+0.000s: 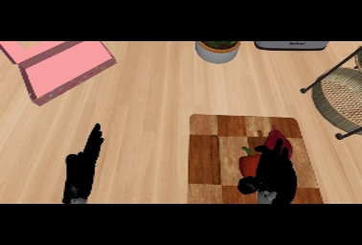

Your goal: Pick the bell pepper from the cutting board and place it in the tiered basket

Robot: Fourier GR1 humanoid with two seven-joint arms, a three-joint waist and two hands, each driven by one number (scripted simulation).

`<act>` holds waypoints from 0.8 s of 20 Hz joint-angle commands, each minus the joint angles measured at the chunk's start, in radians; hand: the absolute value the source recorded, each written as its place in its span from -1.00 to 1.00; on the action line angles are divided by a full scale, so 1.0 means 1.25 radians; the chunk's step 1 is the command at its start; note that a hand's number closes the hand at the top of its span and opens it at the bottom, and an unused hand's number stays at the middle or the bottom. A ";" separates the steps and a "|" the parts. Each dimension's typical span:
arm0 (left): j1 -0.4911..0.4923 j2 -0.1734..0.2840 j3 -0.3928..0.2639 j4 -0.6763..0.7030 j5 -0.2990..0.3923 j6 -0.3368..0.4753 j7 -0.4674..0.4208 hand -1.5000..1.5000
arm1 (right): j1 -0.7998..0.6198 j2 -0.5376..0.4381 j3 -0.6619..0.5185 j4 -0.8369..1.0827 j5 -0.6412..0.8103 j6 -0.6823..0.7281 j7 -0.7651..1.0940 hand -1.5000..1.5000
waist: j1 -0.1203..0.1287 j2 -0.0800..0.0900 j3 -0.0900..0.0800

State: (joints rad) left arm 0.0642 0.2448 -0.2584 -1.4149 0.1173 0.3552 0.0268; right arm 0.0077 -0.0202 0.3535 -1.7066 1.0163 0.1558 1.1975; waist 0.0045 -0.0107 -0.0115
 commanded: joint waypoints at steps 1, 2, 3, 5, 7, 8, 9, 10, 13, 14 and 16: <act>0.017 0.007 0.006 -0.030 0.008 -0.013 0.017 0.00 | 0.002 0.015 0.073 0.060 -0.001 -0.041 0.164 1.00 | 0.004 0.008 0.009; 0.038 -0.022 -0.017 -0.008 -0.021 0.013 -0.024 0.00 | -0.010 0.015 -0.026 0.071 0.002 0.019 0.079 1.00 | 0.001 0.009 0.009; 0.020 0.011 0.024 0.024 0.011 -0.037 -0.039 0.00 | -0.009 0.015 0.000 0.025 0.010 0.017 0.108 1.00 | -0.002 0.009 0.009; -0.007 -0.005 0.014 0.020 -0.002 -0.023 -0.003 0.00 | -0.014 0.015 -0.007 0.076 -0.002 -0.007 0.053 1.00 | -0.002 0.009 0.009; -0.028 -0.034 0.006 0.057 -0.019 -0.005 -0.018 0.00 | -0.065 0.015 0.000 0.103 0.049 0.031 0.051 1.00 | -0.002 0.010 0.009; 0.019 0.004 0.021 0.001 -0.002 -0.025 -0.011 0.00 | -0.039 0.015 0.017 0.116 0.071 0.006 0.036 1.00 | 0.003 0.009 0.009; -0.010 -0.025 0.003 0.018 -0.012 -0.013 0.007 0.00 | -0.070 -0.006 -0.032 0.159 0.077 0.003 -0.022 1.00 | 0.001 0.010 0.009; 0.002 -0.002 0.034 0.019 -0.001 -0.023 -0.014 0.00 | 0.009 -0.020 -0.034 0.066 0.067 0.016 -0.013 1.00 | -0.005 0.008 0.009; 0.030 -0.014 0.008 -0.004 -0.019 -0.002 -0.011 0.00 | 0.105 -0.151 -0.204 0.007 -0.029 -0.005 -0.131 1.00 | -0.024 0.006 0.010; 0.015 -0.004 0.019 -0.011 -0.015 -0.003 0.013 0.00 | 0.089 -0.170 -0.271 0.006 -0.074 0.011 -0.144 1.00 | -0.023 0.007 0.010; 0.040 -0.014 0.013 -0.013 -0.012 -0.009 -0.019 0.00 | 0.129 -0.225 -0.359 0.046 -0.121 -0.018 -0.216 1.00 | -0.020 0.008 0.010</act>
State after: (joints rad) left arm 0.0939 0.2319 -0.2414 -1.4237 0.1044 0.3430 0.0164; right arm 0.1017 -0.1953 0.0839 -1.6941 0.9682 0.1363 0.9974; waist -0.0170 -0.0150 -0.0124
